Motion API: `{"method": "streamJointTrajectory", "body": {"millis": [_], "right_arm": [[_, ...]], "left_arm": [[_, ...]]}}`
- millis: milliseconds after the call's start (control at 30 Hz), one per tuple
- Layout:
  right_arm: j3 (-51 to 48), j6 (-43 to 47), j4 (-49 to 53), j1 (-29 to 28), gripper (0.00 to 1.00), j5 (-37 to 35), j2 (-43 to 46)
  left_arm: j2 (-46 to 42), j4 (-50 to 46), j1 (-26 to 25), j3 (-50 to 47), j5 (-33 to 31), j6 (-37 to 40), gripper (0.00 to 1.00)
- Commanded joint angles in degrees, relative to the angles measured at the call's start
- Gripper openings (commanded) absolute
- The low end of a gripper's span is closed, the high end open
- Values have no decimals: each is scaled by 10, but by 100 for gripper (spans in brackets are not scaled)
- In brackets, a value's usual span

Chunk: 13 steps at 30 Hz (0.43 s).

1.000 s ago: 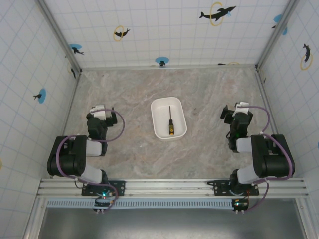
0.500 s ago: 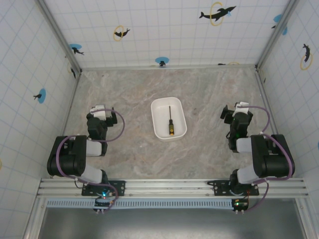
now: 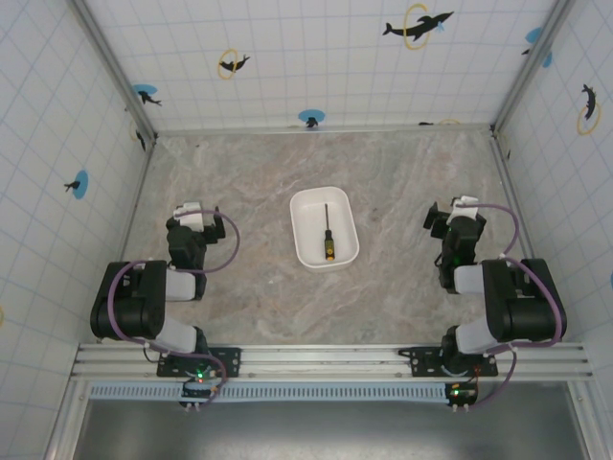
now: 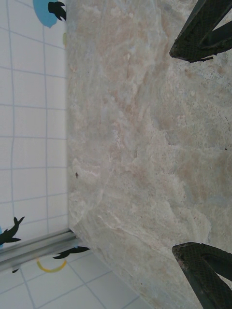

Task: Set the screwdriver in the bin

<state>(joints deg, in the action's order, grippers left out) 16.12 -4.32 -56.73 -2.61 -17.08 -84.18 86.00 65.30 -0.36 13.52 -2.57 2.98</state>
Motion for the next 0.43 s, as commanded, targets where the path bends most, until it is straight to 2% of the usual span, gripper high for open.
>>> {"method": "streamJointTrajectory", "body": {"millis": [0,400], "right_arm": [[17,-2,-10,2,99,-7,0],[18,-2,-9,2,99,-6,0]], "left_arm": [[6,24,1,8,7,-5,98],[6,23,2,11,7,-5,98]]}}
